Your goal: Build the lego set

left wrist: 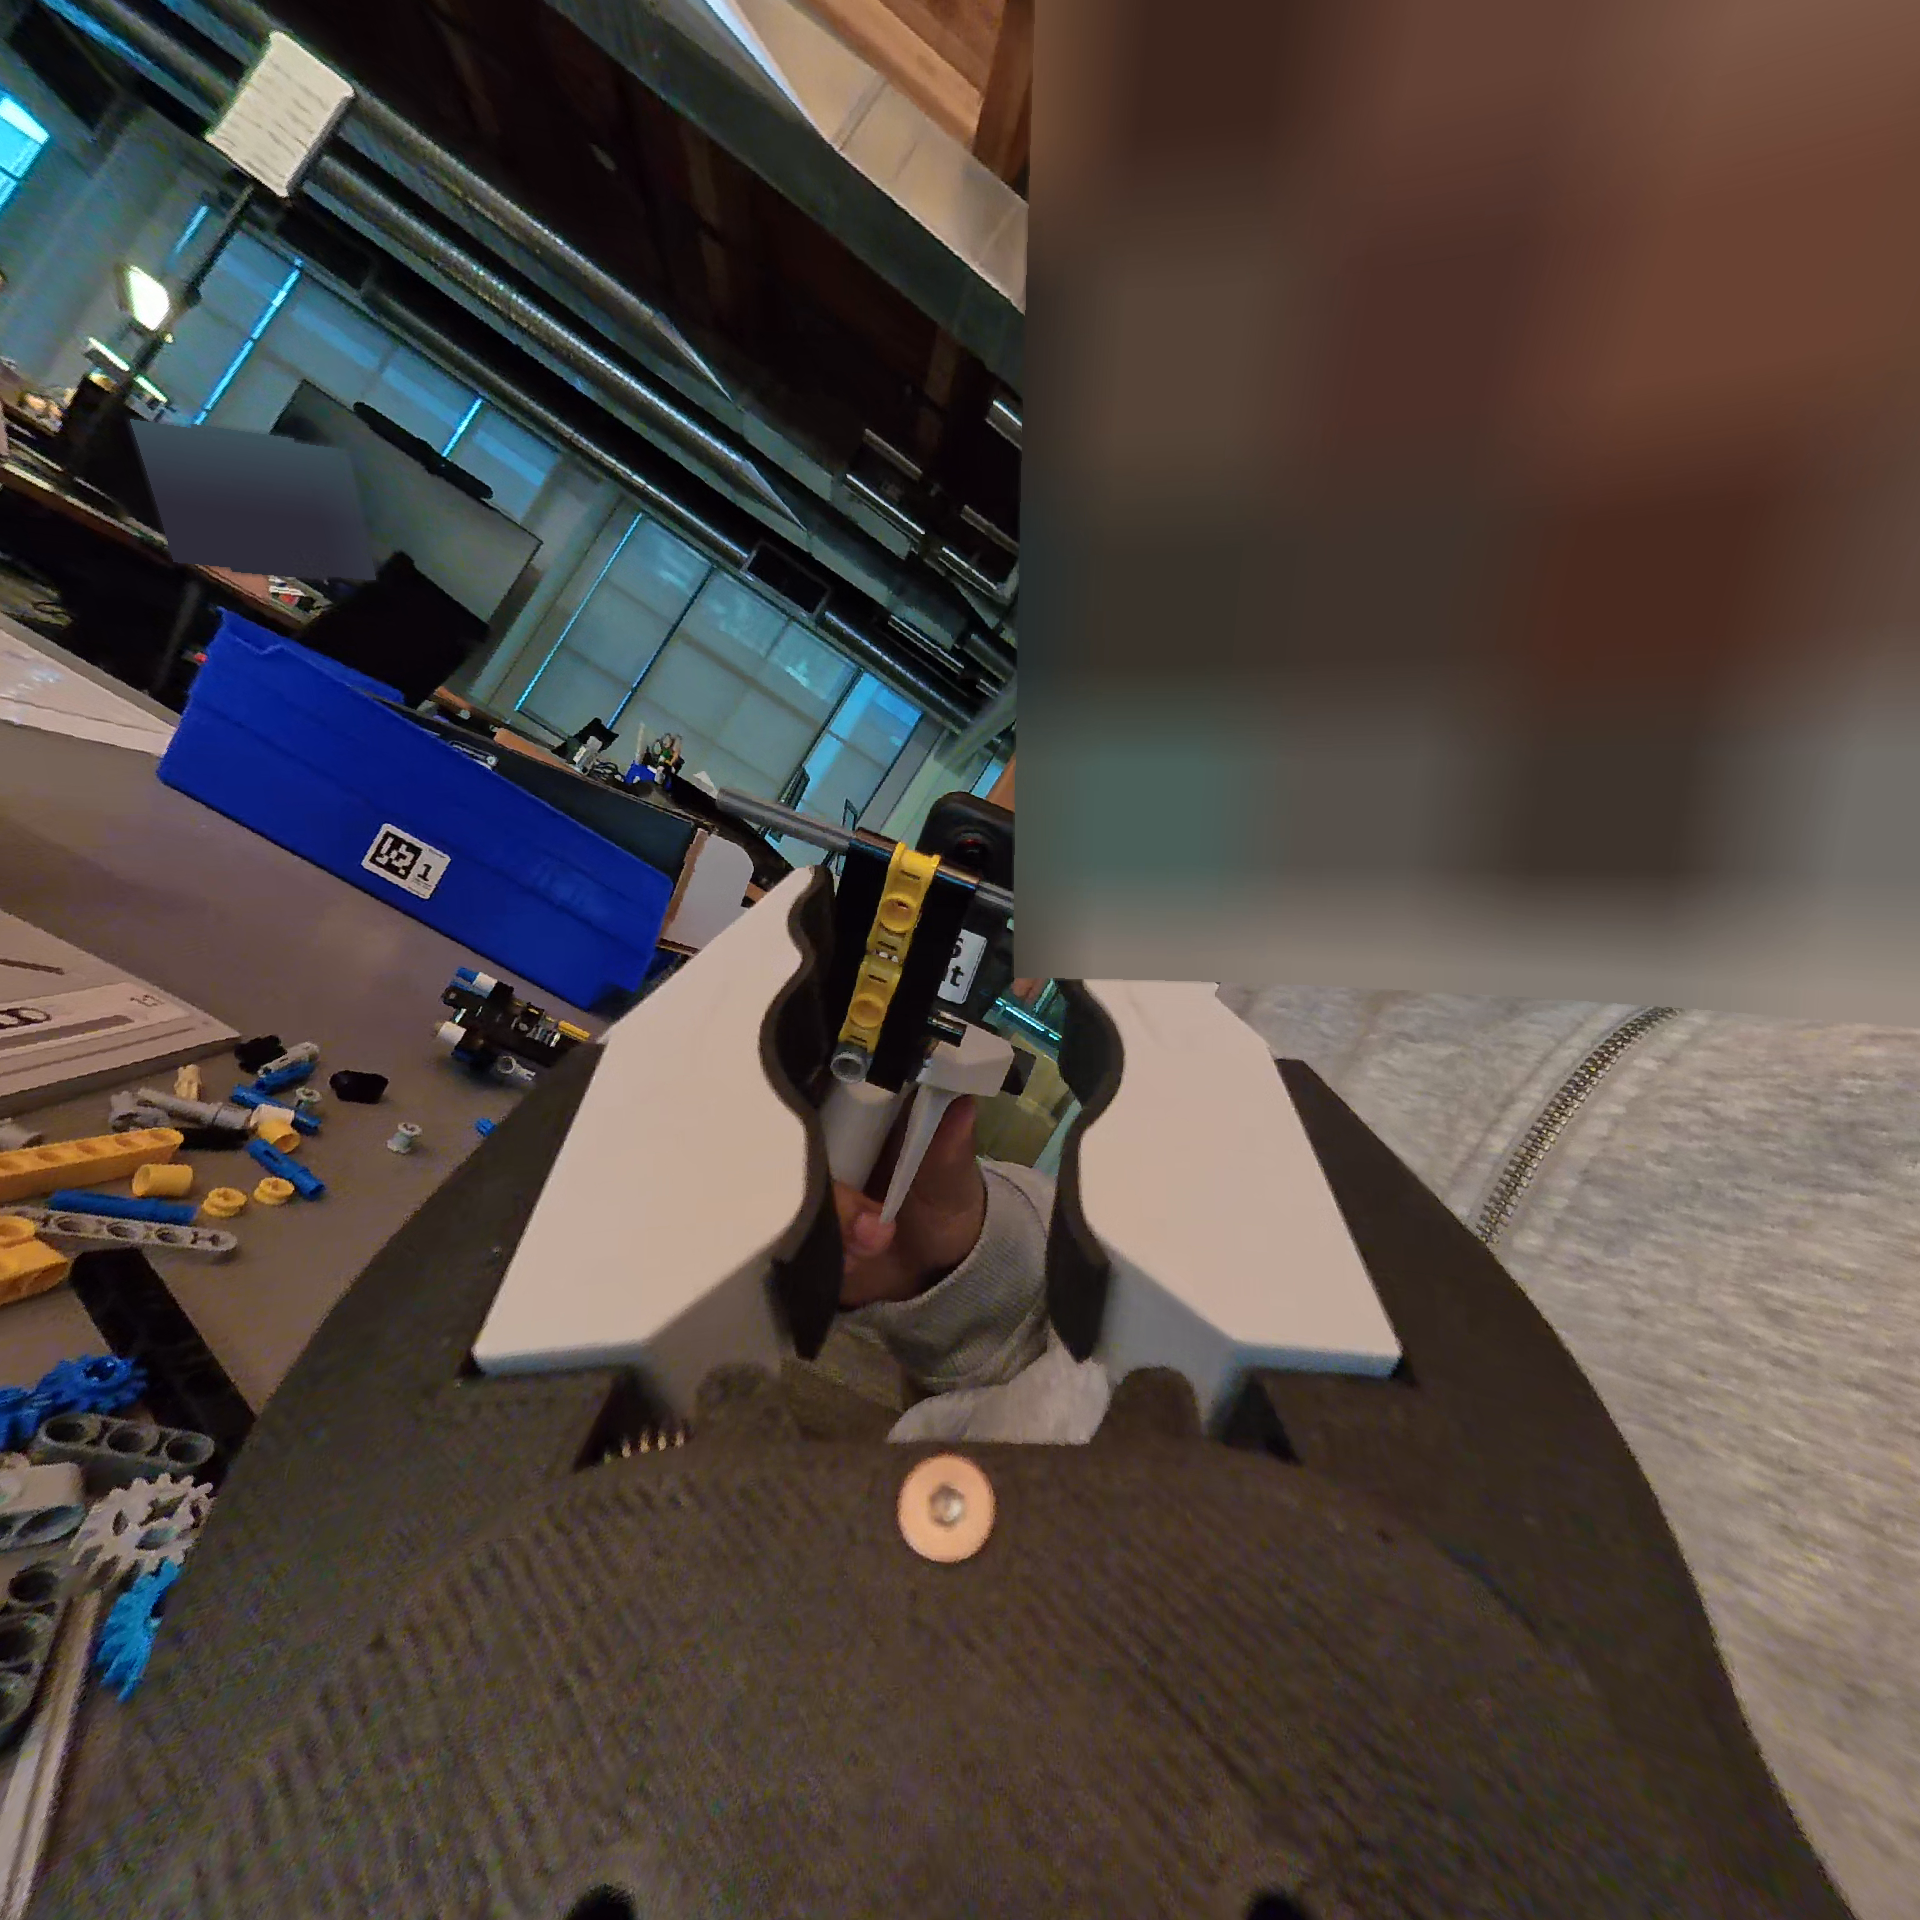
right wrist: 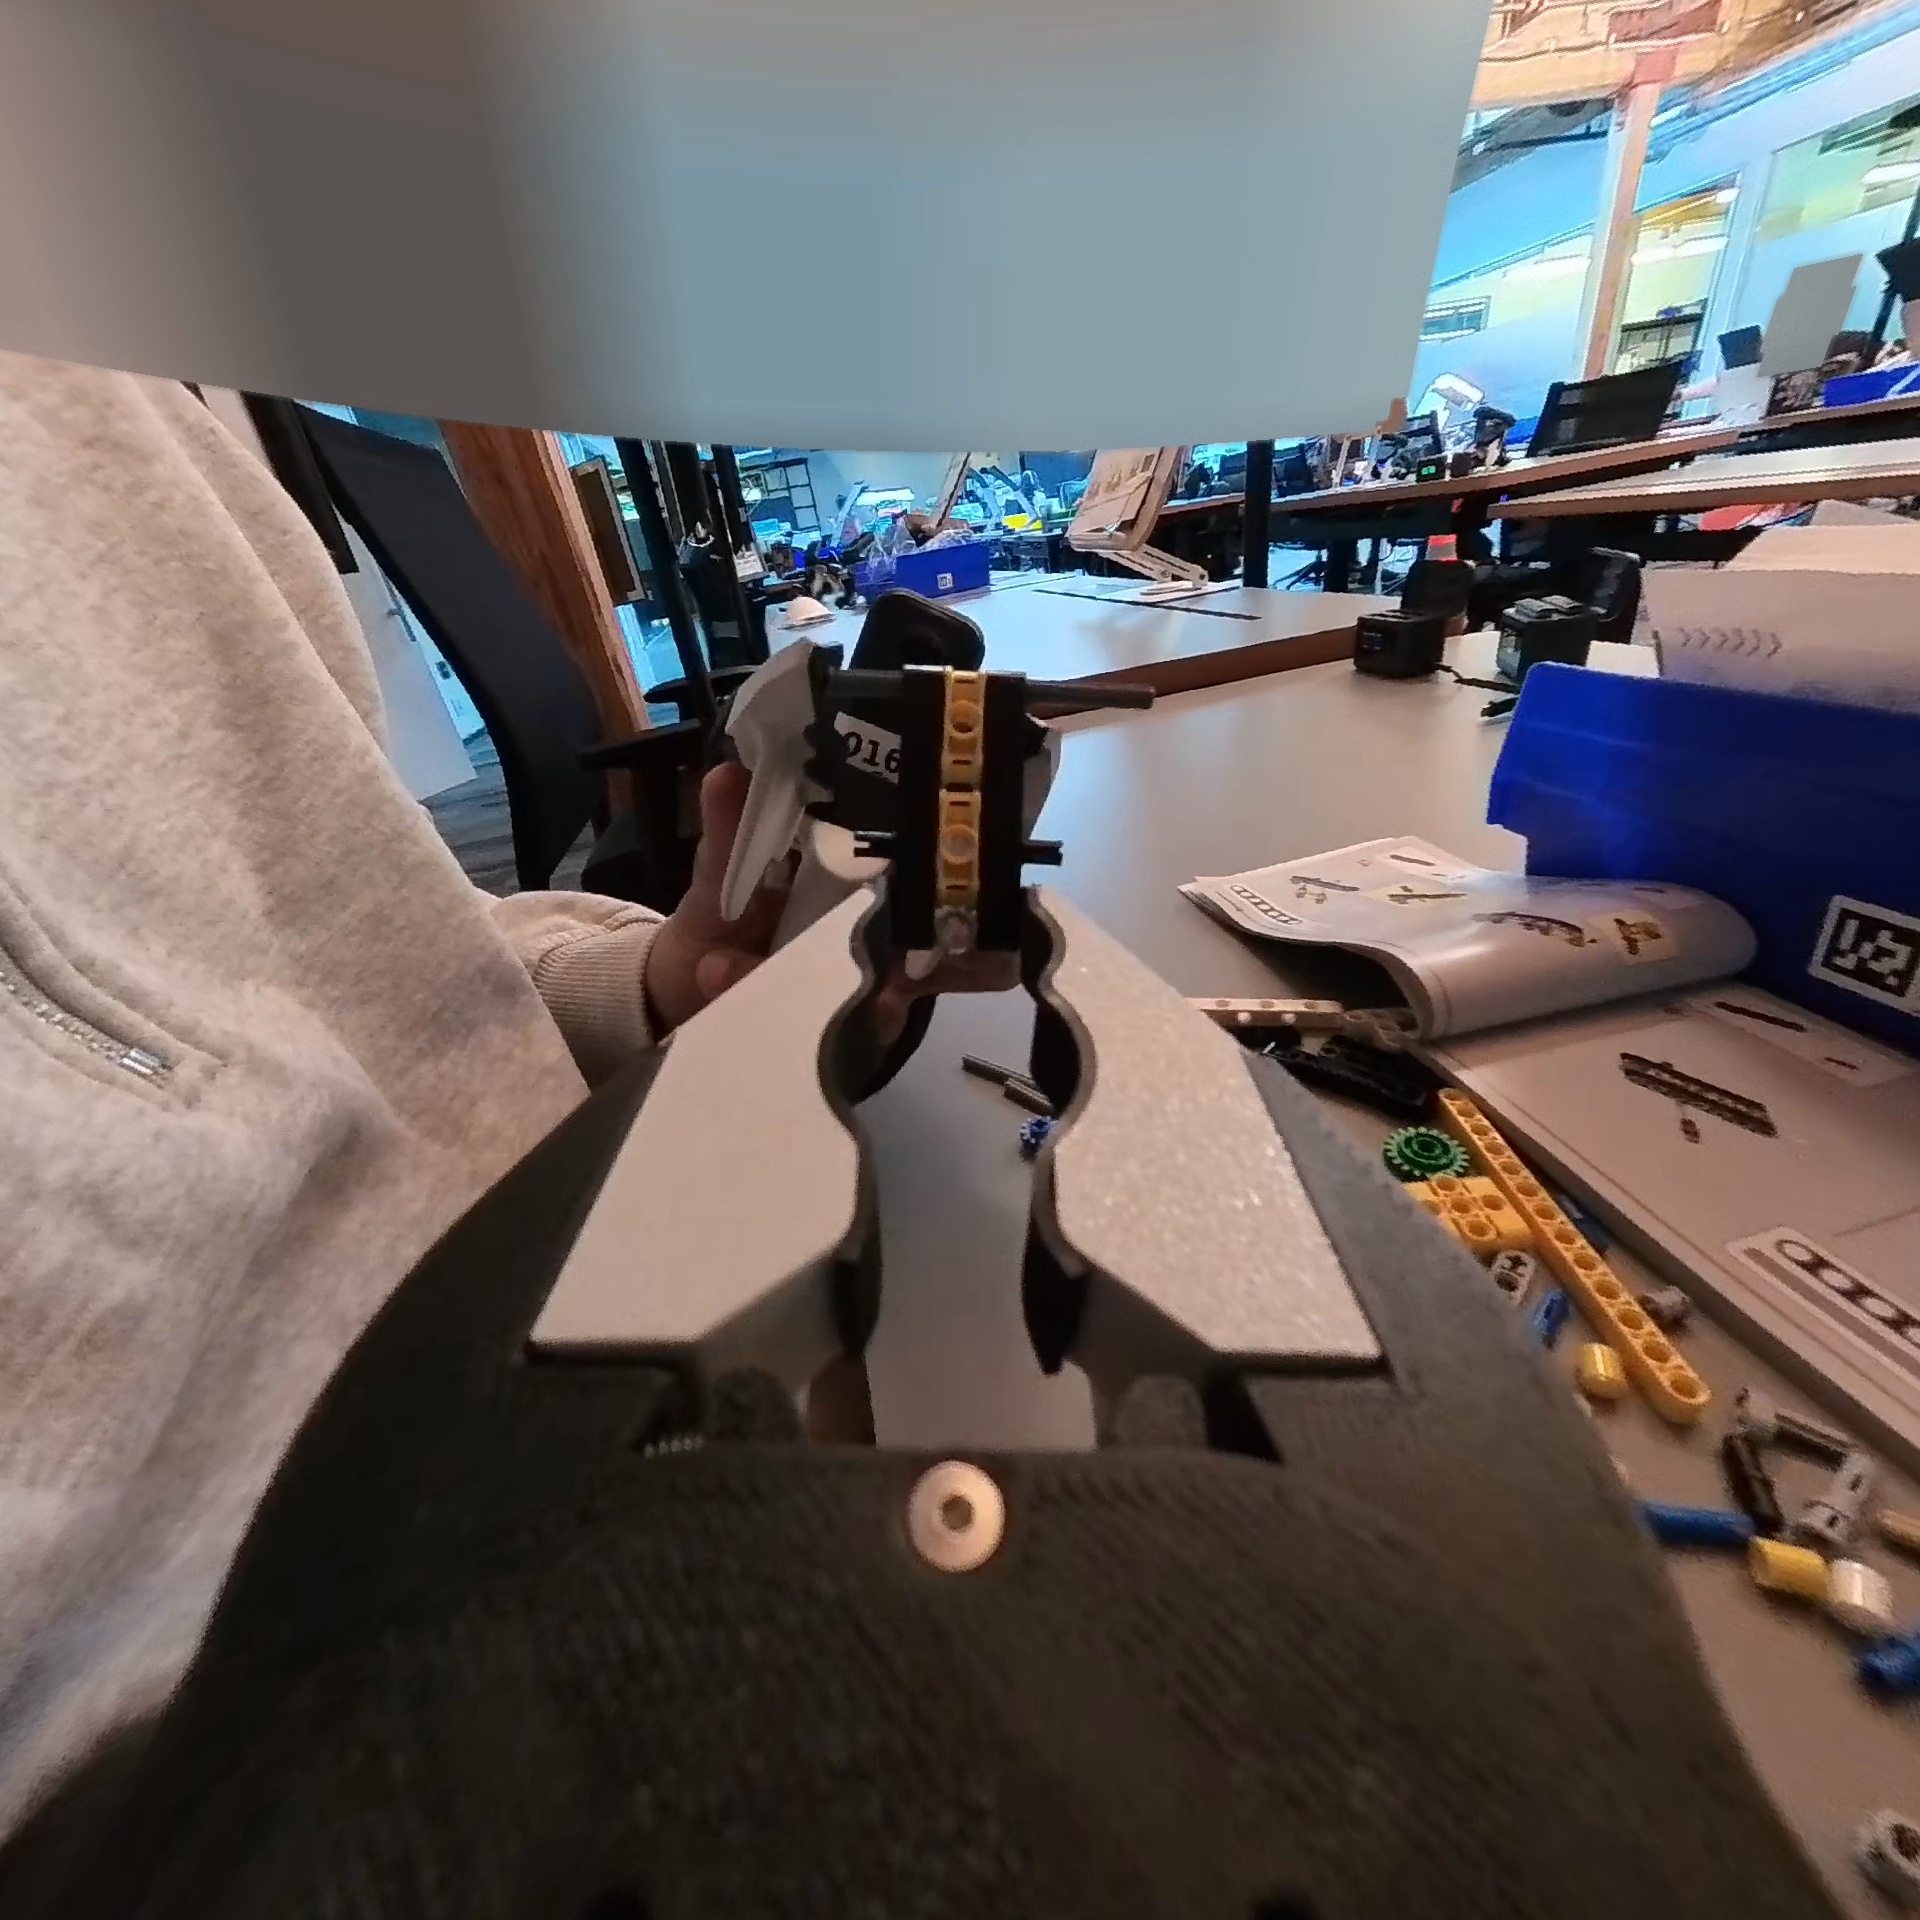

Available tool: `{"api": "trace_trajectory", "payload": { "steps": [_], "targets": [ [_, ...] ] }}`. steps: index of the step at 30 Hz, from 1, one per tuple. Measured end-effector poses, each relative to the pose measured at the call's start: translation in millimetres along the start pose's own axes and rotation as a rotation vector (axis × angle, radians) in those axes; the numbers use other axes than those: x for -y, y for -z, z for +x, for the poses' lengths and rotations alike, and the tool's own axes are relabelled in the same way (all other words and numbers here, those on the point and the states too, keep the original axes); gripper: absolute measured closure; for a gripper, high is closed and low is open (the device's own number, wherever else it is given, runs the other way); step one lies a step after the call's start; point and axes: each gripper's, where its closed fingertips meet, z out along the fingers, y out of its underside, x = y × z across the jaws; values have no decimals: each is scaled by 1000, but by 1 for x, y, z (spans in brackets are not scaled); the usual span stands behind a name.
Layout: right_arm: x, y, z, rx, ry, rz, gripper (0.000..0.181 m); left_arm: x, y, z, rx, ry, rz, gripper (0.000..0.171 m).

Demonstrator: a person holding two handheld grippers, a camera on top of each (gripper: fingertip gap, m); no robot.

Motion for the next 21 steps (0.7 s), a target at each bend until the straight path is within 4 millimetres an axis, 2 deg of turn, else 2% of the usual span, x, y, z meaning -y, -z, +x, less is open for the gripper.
{"api": "trace_trajectory", "payload": {
  "steps": [20, 21],
  "targets": [
    [-2, -3, -2, 4, -4, -6, 159, 0, 2, -2, 43, -62, -5, 133],
    [-2, -3, -3, 10, -2, -6, 159, 0, 2, -3, 50, -68, -5, 145]
  ]
}}
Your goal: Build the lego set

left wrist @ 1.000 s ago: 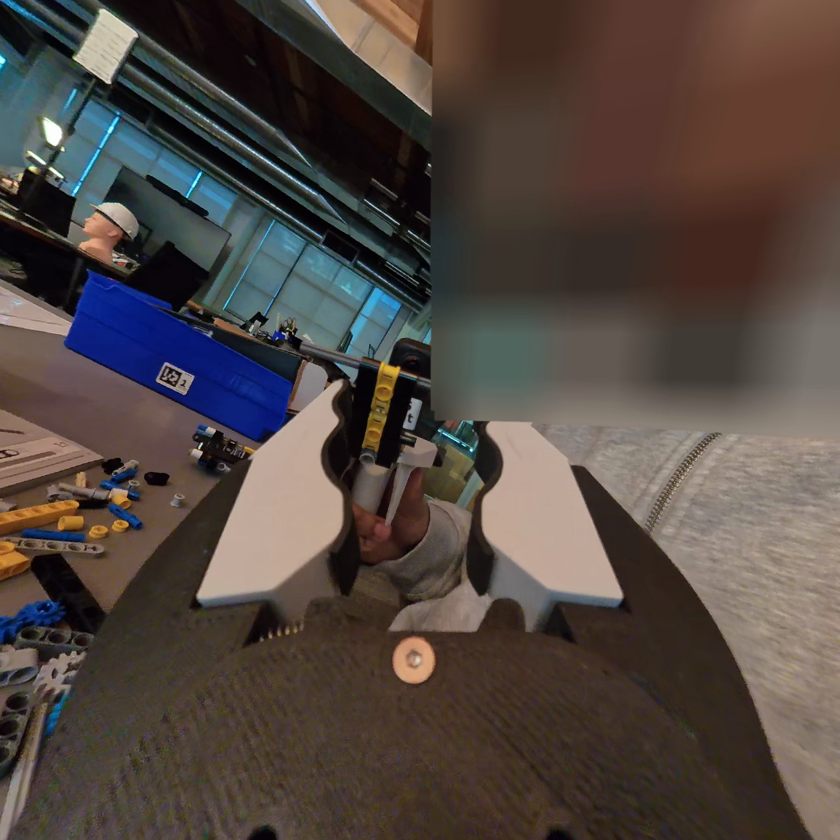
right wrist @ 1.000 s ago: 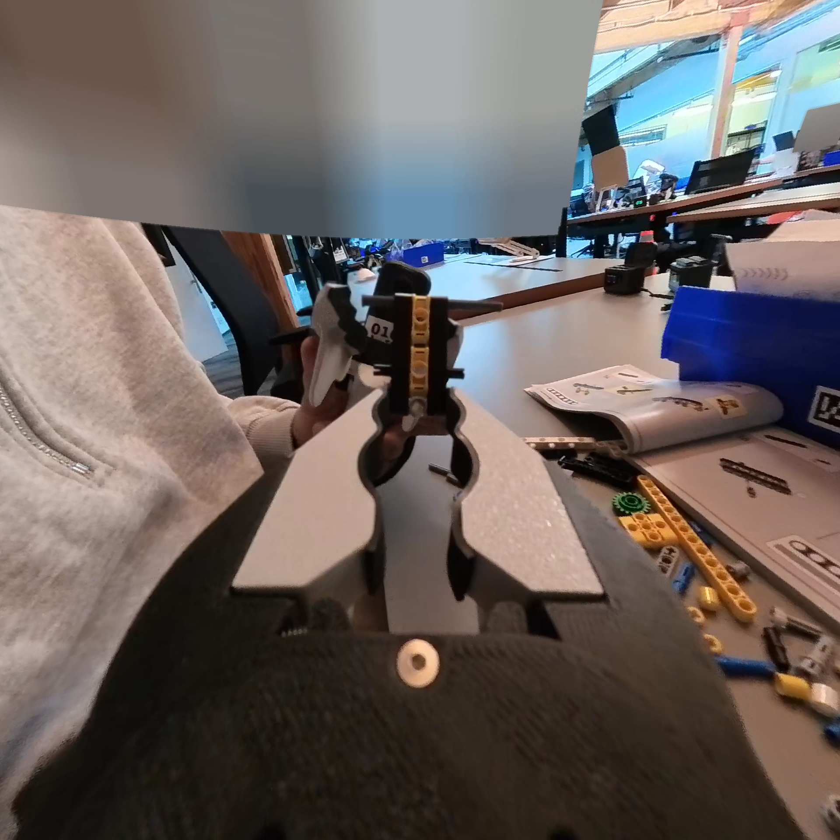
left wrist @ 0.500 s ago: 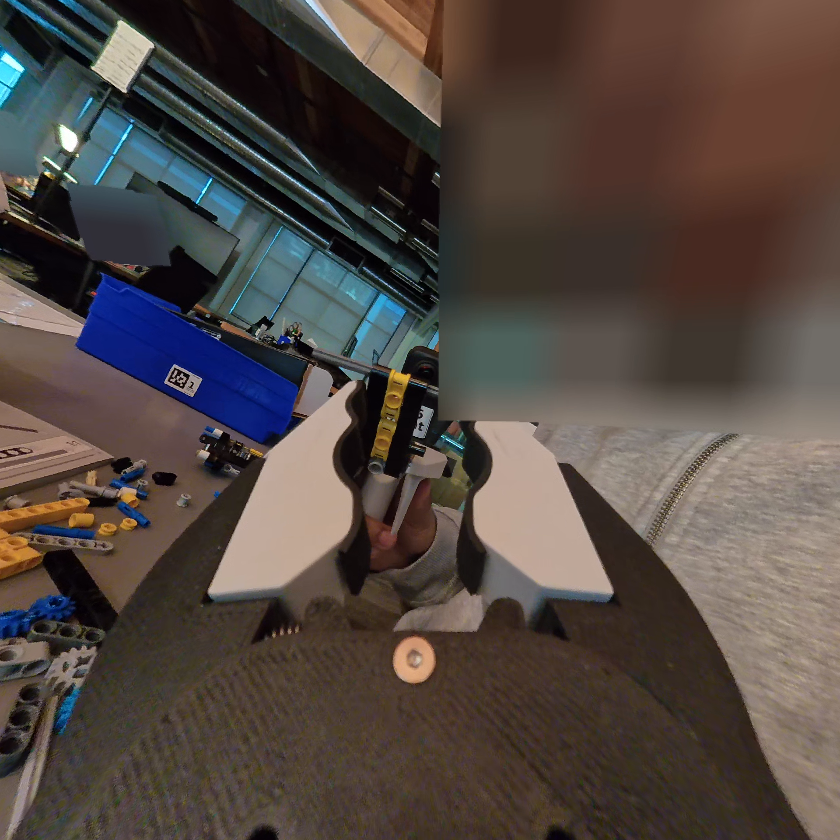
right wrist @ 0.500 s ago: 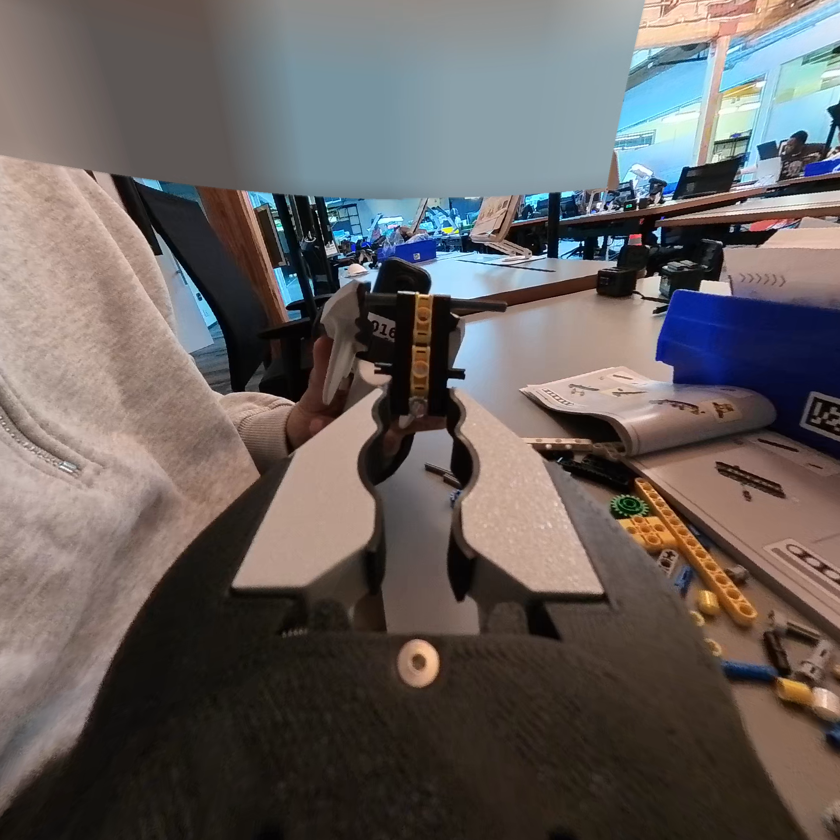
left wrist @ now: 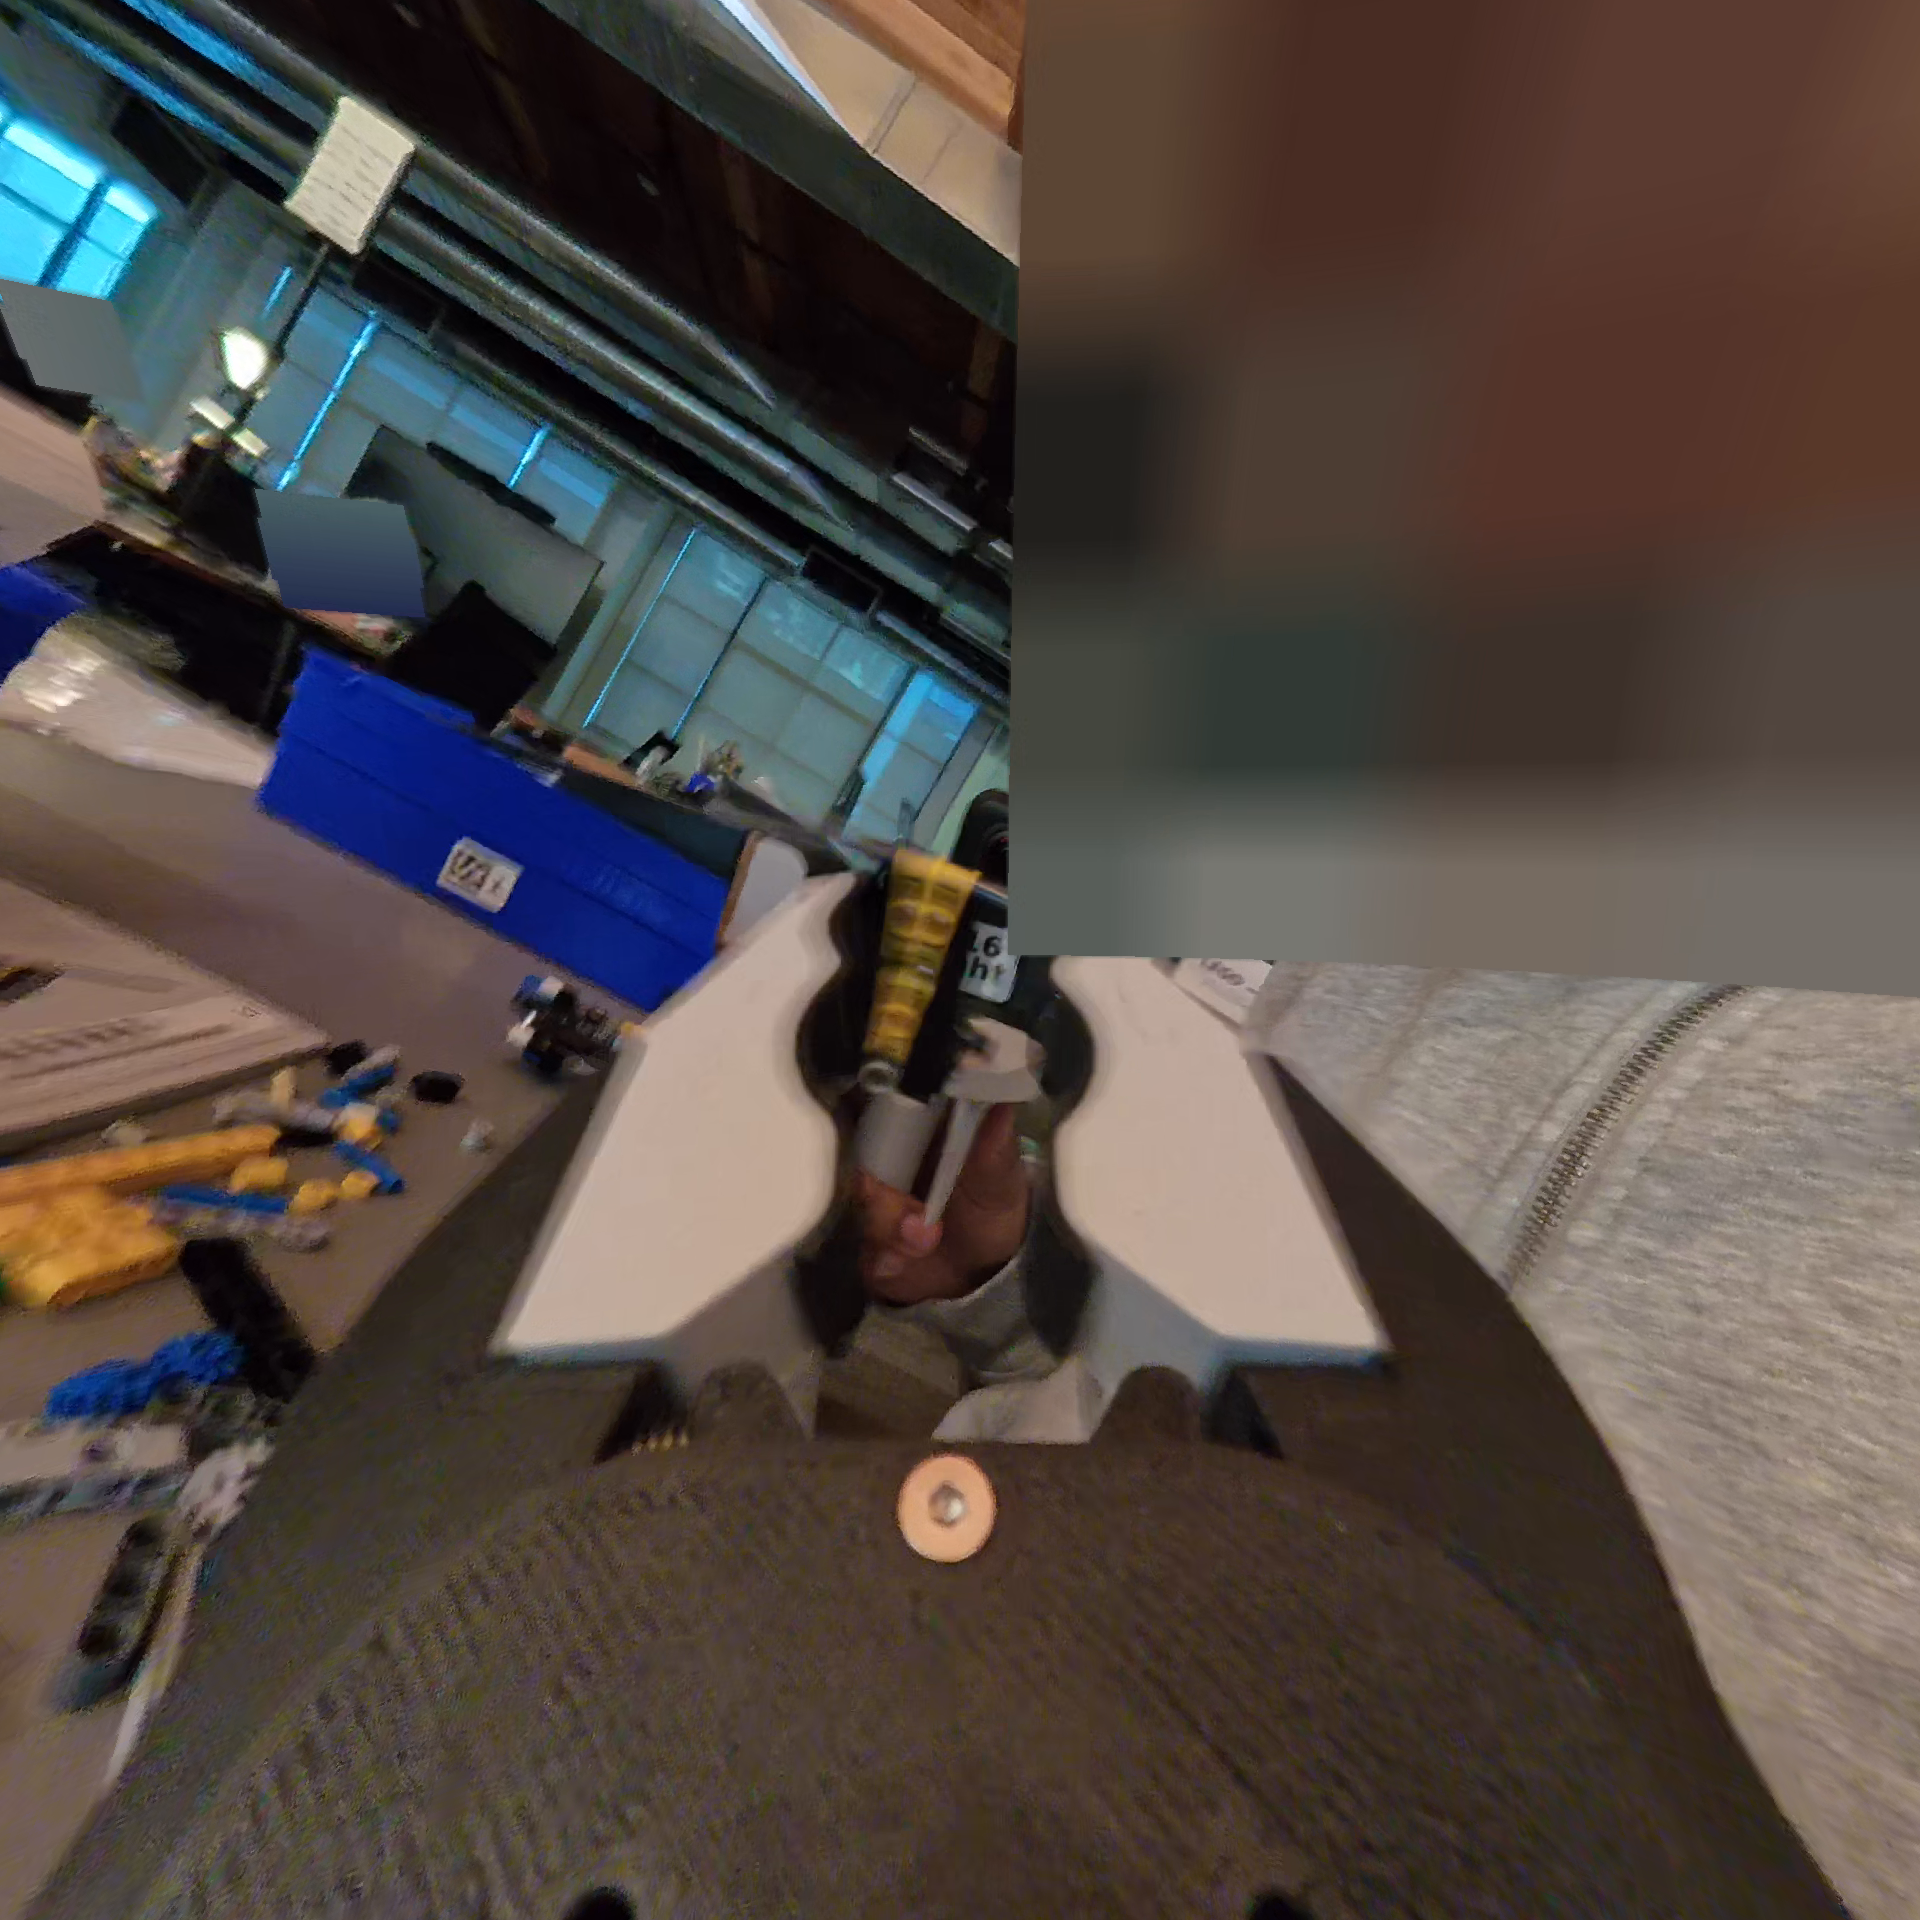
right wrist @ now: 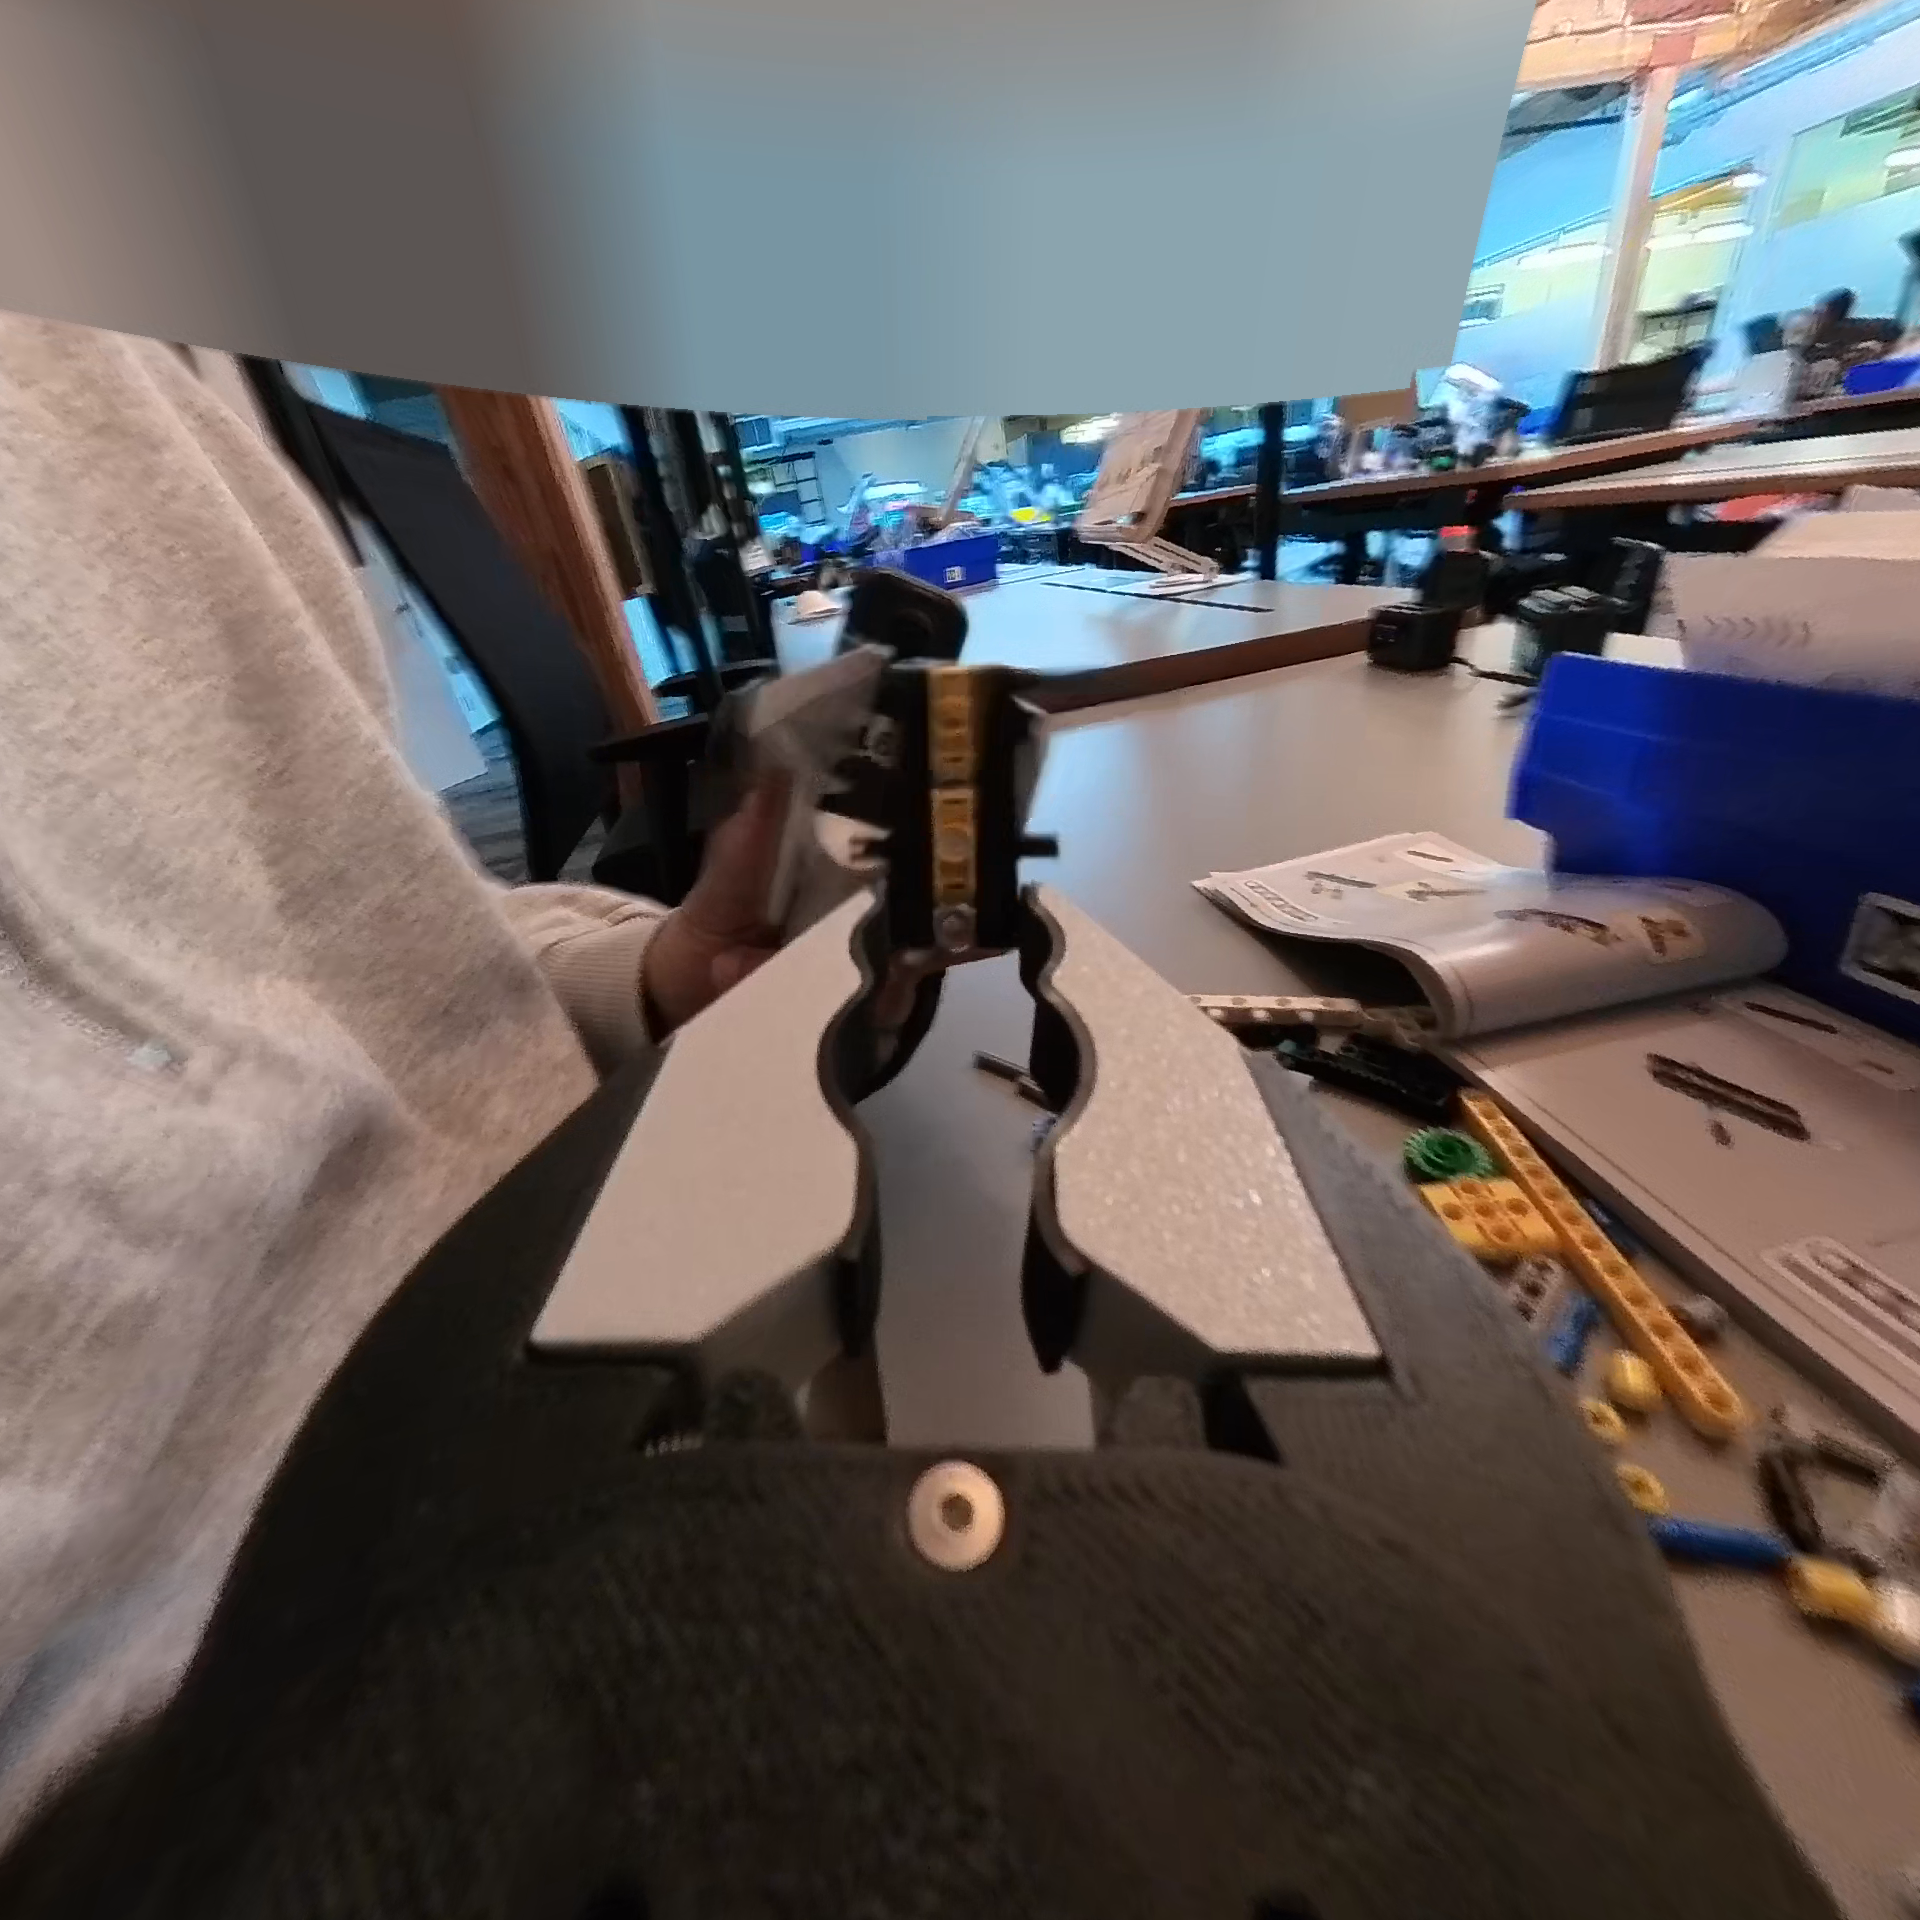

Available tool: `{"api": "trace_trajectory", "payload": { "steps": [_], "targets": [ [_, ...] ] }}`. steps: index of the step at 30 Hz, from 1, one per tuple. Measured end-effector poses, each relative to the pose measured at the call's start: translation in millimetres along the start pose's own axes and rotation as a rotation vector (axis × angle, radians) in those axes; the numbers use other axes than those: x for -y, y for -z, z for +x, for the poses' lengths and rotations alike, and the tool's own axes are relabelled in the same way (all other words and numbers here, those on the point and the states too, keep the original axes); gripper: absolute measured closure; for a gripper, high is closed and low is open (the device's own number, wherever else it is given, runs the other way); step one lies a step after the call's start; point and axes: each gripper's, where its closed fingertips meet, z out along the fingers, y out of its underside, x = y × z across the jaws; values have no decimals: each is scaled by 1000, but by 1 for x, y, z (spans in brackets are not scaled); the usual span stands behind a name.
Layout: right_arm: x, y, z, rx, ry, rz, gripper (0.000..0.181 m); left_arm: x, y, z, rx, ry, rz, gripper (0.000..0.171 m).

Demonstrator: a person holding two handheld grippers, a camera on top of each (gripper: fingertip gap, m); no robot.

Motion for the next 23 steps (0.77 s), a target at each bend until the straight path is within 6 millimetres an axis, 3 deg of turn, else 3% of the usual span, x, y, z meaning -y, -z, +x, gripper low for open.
{"api": "trace_trajectory", "payload": {
  "steps": [6, 15, 23],
  "targets": [
    [-1, 0, -4, -1, 56, -18, 159, 0, 0, 2, -14, -11, 5, 147],
    [6, 4, 0, 12, -36, 48, 159, -3, -2, 0, -14, 18, 10, 134],
    [11, 7, 1, 42, -115, 94, 159, -5, -2, -6, 0, 56, 2, 137]
  ]
}}
